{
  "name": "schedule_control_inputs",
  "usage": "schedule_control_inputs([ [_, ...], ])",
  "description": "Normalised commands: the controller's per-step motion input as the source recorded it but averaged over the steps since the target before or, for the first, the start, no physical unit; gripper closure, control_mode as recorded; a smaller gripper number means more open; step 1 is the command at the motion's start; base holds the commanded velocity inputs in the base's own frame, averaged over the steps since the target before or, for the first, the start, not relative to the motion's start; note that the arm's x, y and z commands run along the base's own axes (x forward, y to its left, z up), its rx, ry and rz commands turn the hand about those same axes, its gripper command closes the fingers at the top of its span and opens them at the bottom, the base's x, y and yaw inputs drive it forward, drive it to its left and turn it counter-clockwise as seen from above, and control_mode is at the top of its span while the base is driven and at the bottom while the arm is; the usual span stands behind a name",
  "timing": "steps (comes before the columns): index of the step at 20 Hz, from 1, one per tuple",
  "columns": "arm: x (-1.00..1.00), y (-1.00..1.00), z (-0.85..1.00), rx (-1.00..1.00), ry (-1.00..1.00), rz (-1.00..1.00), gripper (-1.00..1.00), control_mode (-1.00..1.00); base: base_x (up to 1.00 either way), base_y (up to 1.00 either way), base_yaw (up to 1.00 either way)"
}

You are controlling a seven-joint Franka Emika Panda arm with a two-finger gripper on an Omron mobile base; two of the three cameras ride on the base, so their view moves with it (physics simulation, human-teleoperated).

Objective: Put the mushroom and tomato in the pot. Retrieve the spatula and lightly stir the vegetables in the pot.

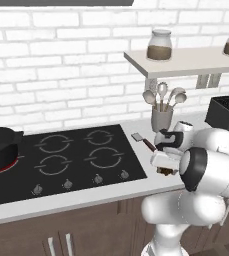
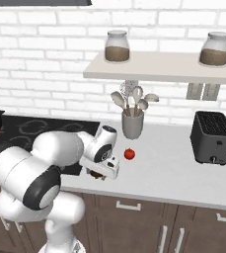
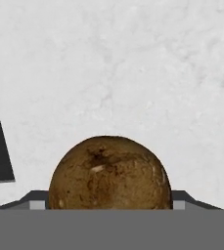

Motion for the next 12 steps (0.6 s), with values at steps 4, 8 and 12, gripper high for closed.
schedule_control_inputs([
  [4,-0.32,0.82,0.66,0.00,-0.20,0.00,1.00,-1.00,0.00,0.00,0.00],
  [8,-0.33,0.98,1.00,-0.04,-0.16,0.00,1.00,-1.00,0.00,0.00,0.00],
  [12,-0.21,0.95,0.85,-0.17,-0.10,0.01,1.00,-1.00,0.00,0.00,0.00],
])
